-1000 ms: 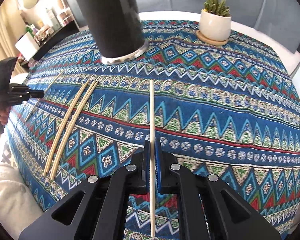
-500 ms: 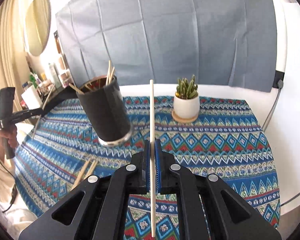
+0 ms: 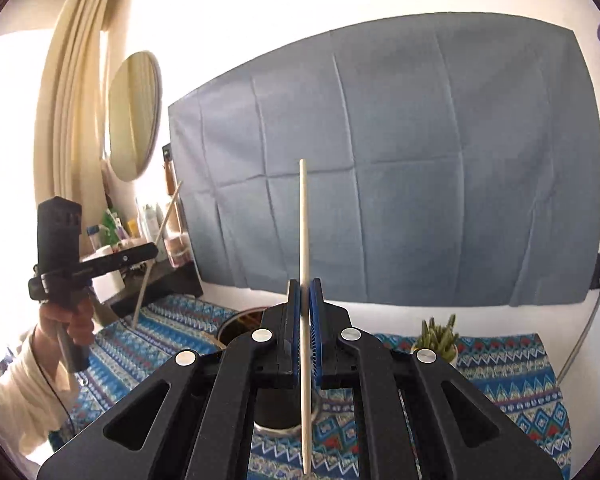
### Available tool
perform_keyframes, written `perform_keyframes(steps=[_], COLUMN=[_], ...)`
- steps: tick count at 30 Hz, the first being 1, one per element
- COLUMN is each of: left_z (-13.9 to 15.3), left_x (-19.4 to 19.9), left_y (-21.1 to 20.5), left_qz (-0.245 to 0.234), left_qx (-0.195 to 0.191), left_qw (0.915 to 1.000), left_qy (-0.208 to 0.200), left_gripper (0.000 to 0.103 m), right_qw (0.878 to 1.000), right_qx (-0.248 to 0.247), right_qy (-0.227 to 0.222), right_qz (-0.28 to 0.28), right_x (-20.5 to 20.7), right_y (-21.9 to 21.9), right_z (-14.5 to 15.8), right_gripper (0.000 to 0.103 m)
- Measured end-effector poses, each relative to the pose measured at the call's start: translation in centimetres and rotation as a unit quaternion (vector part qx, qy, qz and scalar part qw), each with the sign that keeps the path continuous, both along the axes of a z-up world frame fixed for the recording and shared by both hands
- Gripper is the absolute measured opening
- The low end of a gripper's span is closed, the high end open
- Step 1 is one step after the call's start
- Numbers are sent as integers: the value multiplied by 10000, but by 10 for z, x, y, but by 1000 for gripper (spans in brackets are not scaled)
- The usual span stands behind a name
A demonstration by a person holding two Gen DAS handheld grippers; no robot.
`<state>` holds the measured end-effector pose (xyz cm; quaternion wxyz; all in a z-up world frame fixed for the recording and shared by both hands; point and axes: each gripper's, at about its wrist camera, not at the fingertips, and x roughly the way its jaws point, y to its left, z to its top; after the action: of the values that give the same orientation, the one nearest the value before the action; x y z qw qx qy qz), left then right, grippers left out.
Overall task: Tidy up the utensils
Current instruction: 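Lift the stick in the right gripper over the holder while the left gripper lifts its stick, then lower both sticks into the black holder and open both grippers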
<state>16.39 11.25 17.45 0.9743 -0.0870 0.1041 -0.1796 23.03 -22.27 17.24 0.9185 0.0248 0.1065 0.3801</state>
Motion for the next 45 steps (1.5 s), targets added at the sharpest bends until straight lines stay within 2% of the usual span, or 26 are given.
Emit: perform_keyframes(steps=[5, 8, 13, 15, 18, 24, 27, 29, 32, 45], left_z=[1, -4, -16, -24, -38, -62, -67, -71, -74, -71], left_x=[20, 32, 53, 59, 71, 80, 82, 84, 88, 86], left_y=[-2, -7, -15, -16, -16, -24, -29, -29, -27, -26], left_qz=[-329, -461, -590, -678, -725, -786, -769, -779, -707, -750], left_qx=[-520, -718, -1079, -1241, -1391, -1397, -1180, -1198, -1145, -1006], left_qw=[9965, 9928, 9860, 9823, 9813, 9821, 9854, 9857, 9876, 9887], left_qy=[-573, -847, -1128, -1228, -1113, -990, -958, -893, -805, -825], left_gripper=[5, 5, 5, 5, 5, 5, 5, 5, 5, 5], right_qw=[9988, 9938, 9791, 9753, 9732, 9776, 9822, 9843, 9827, 9855], right_qx=[288, 781, 1638, 1866, 2013, 1922, 1691, 1597, 1708, 1590], right_qy=[-336, -222, -191, -230, -330, -313, -212, -226, -36, -247], right_qz=[211, 754, 1190, 1157, 1057, 803, 790, 715, 713, 542], right_x=[9, 23, 47, 53, 58, 67, 73, 76, 83, 82], right_y=[31, 48, 69, 74, 81, 94, 99, 100, 98, 94], right_z=[10, 7, -8, -15, -28, -56, -63, -64, -64, -64], right_gripper=[5, 5, 5, 5, 5, 5, 5, 5, 5, 8])
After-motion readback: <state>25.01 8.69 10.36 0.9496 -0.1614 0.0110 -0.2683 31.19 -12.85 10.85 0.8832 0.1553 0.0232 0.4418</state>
